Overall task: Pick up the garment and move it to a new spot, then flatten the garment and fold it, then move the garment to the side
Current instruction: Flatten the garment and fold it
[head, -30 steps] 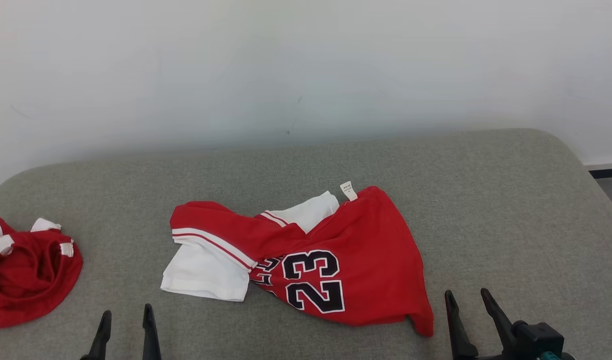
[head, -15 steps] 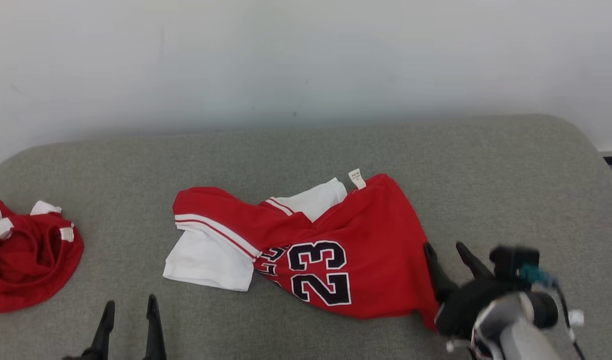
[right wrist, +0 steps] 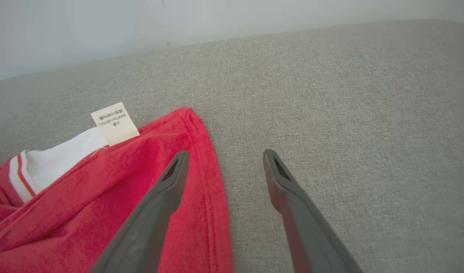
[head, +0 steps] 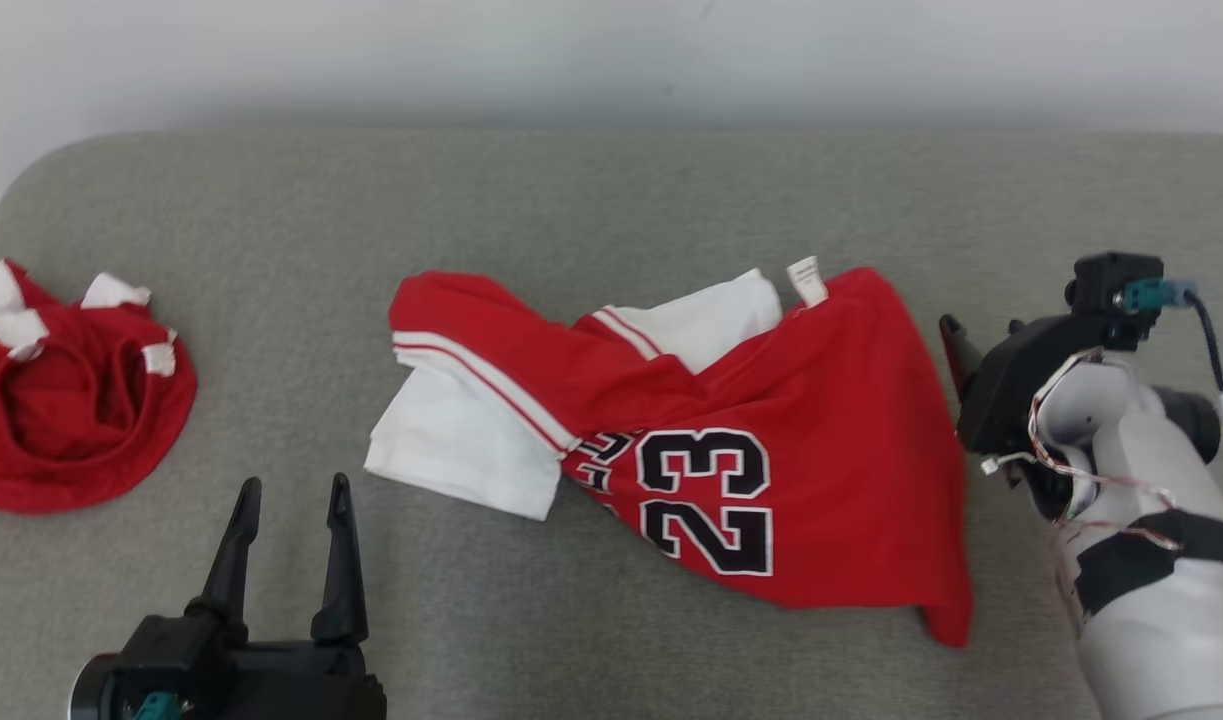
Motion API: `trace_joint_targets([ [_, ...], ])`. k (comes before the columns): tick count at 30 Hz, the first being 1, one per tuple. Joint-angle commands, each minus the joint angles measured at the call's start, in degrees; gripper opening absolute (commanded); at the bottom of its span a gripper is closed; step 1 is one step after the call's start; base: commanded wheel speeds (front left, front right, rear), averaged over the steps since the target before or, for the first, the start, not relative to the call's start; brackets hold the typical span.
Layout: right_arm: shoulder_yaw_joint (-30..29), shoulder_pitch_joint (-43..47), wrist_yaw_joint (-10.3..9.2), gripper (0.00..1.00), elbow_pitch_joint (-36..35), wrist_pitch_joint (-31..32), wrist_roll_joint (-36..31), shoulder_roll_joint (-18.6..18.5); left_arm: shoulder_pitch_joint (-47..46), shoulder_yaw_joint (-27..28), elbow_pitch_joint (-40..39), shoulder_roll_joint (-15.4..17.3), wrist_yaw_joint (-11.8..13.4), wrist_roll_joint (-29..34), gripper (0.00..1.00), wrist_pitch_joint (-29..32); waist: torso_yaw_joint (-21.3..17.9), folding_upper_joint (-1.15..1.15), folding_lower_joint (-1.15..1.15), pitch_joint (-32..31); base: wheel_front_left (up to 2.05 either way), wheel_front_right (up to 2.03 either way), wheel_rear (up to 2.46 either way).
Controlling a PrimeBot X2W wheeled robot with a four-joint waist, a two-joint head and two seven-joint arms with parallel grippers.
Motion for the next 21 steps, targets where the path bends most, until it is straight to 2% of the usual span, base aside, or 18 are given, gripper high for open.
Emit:
trace_joint_targets([
  [1,-0.6,-1.8,-0.15,1.0,1.3,0.4,-0.8,-0.8,-1.0,-0.3,-0.4,-0.1,-0.3,0.4,1.0,0.0,4.6,-0.01,-0.01,4.5,0.0,0.0,0.0],
  [9,-2.5,-7.8,-0.15,1.0,11.1,2.9,-4.3,-3.1,-3.4,-0.9,-0.7,-0.2,-1.4,0.9,1.0,0.0,8.2,-0.01,-0.01,7.9,0.0,0.0,0.0],
  [13,-2.6,-8.6,-0.13,1.0,14.5,3.5,-4.9,-2.4,-3.4,-0.4,-0.4,-0.2,-1.8,0.5,1.0,0.0,8.5,-0.01,-0.01,8.2,0.0,0.0,0.0],
  [14,-2.5,-8.8,-0.12,0.58,15.2,3.8,-4.8,-2.2,-3.4,-0.2,-0.2,-0.2,-1.9,0.4,1.0,0.0,8.5,-0.01,-0.01,8.3,0.0,0.0,0.0],
  [15,-2.2,-9.0,-0.05,0.0,15.7,3.7,-4.9,-2.0,-3.4,0.0,-0.1,-0.3,-1.9,0.3,1.0,0.0,8.5,-0.01,-0.01,8.3,0.0,0.0,0.0],
  [17,-1.5,-9.3,-0.06,0.0,16.6,3.9,-5.2,-2.0,-3.3,0.3,0.2,-0.3,-1.9,0.3,1.0,0.0,8.4,-0.01,-0.01,8.2,0.0,0.0,0.0],
  [21,-1.3,-11.5,-0.16,0.0,15.5,0.0,-6.0,-3.9,-3.3,0.3,0.7,-0.3,-2.1,0.1,1.0,0.0,8.3,-0.01,-0.01,8.1,0.0,0.0,0.0],
])
